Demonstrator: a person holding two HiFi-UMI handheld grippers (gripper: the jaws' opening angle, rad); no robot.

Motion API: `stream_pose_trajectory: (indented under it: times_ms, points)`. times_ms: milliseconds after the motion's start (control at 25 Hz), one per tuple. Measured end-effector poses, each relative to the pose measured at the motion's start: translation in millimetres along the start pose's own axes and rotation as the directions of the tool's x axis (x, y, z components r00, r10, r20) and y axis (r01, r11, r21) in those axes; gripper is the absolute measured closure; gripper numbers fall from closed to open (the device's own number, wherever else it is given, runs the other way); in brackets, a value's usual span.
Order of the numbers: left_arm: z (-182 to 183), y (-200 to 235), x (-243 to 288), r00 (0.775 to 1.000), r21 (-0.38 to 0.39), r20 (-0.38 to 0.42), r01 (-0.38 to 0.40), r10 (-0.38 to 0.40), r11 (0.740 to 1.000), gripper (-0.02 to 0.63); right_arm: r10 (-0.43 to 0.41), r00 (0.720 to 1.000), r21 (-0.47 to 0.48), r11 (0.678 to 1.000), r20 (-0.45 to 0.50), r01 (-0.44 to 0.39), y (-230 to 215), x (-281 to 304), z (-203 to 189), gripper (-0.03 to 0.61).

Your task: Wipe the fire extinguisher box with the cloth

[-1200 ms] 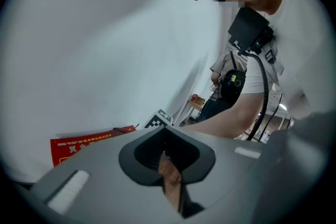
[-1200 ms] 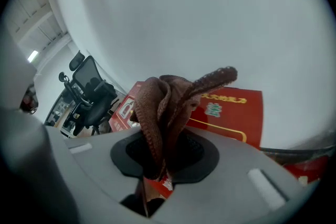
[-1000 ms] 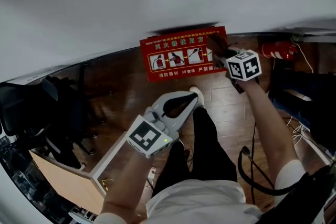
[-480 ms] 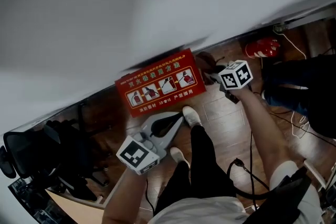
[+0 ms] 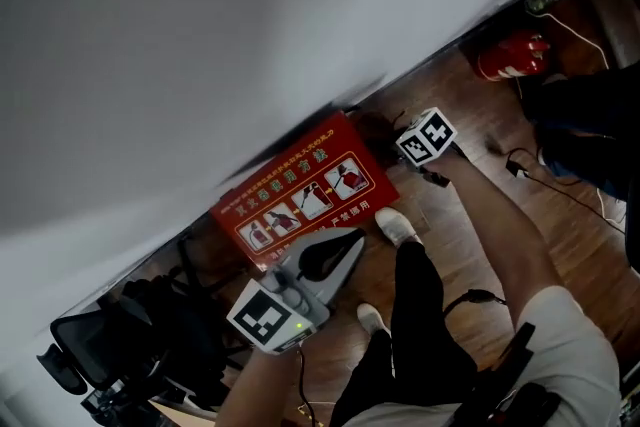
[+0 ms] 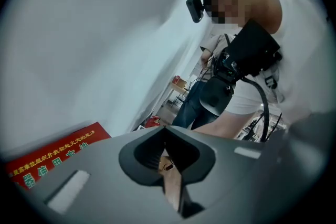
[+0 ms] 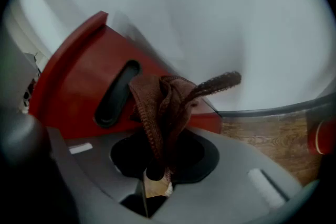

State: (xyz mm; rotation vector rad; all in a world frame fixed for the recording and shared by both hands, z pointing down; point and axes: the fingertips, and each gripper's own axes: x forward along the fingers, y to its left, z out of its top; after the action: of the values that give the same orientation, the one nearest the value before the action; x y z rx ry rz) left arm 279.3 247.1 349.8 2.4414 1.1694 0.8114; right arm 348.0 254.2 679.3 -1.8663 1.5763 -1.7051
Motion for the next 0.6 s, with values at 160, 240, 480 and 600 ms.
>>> stream_pose_trajectory:
  times_ms: [160,240,480,600]
  points:
    - [0,6,18,0.999,0.009,0.003,0.034,-0.034,0.999,0.614,-0.029,0.999,0.010,1.000,-0.024,0.029,-40,37,-14,0.497]
    - [-3,11,27,0.998,0.026,-0.026,0.053,-0.052,0.998,0.614,-0.047,0.998,0.021,0.999,-0.052,0.048,-60,56,-23,0.497]
    - [-13,26,45,0.996,0.068,-0.041,0.087,-0.084,0.994,0.614,-0.139,0.975,0.031,0.989,-0.172,0.146,-122,108,-59,0.497]
    - [-12,34,50,0.995,0.078,-0.009,0.097,-0.096,0.992,0.614,-0.210,0.956,0.002,0.977,-0.205,0.215,-139,114,-67,0.497]
